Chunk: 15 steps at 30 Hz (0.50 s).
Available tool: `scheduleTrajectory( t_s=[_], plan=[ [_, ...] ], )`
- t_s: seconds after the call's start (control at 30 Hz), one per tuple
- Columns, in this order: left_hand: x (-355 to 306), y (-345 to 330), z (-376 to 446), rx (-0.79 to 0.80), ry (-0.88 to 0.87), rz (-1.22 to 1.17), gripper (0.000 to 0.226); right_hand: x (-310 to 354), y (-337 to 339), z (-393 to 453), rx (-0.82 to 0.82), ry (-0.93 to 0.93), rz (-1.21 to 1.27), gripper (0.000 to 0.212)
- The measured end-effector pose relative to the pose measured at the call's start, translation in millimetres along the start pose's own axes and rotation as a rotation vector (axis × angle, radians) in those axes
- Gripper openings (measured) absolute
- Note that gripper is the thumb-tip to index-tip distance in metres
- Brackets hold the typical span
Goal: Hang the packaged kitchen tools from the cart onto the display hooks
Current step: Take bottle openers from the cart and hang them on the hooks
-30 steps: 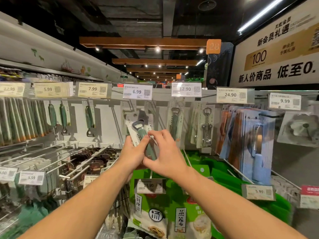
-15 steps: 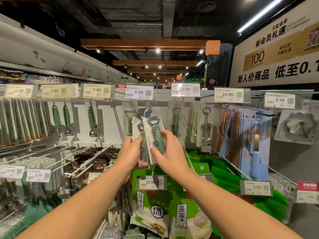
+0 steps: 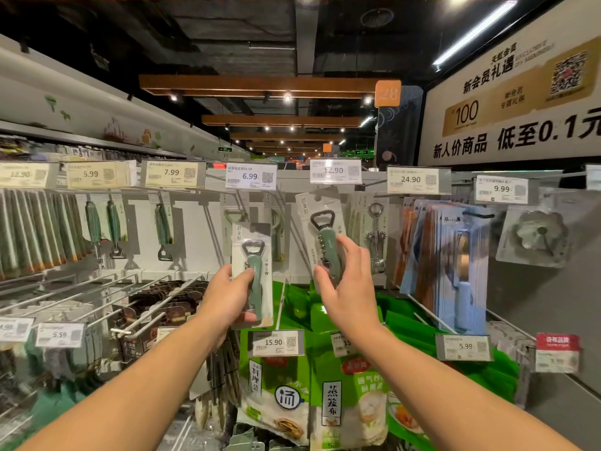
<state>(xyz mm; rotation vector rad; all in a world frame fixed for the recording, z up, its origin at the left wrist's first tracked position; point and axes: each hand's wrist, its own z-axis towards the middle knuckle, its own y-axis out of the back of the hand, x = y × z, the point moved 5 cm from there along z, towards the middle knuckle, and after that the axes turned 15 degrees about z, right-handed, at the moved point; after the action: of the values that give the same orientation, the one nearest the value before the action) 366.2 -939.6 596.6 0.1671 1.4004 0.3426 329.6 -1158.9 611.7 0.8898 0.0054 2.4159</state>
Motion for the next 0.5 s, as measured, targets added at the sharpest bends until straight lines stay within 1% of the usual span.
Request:
scheduleTrajectory(
  t_s=[0.27,0.5],
  plan=[
    [0,1,-3,0.014,-0.010,0.008,0.013,3,11,8,-0.087,-0.020,0.008,0.062],
    [6,7,0,0.009,0.007,0.038,0.013,4,12,17,-0.071,-0.066,0.014,0.065]
  ],
)
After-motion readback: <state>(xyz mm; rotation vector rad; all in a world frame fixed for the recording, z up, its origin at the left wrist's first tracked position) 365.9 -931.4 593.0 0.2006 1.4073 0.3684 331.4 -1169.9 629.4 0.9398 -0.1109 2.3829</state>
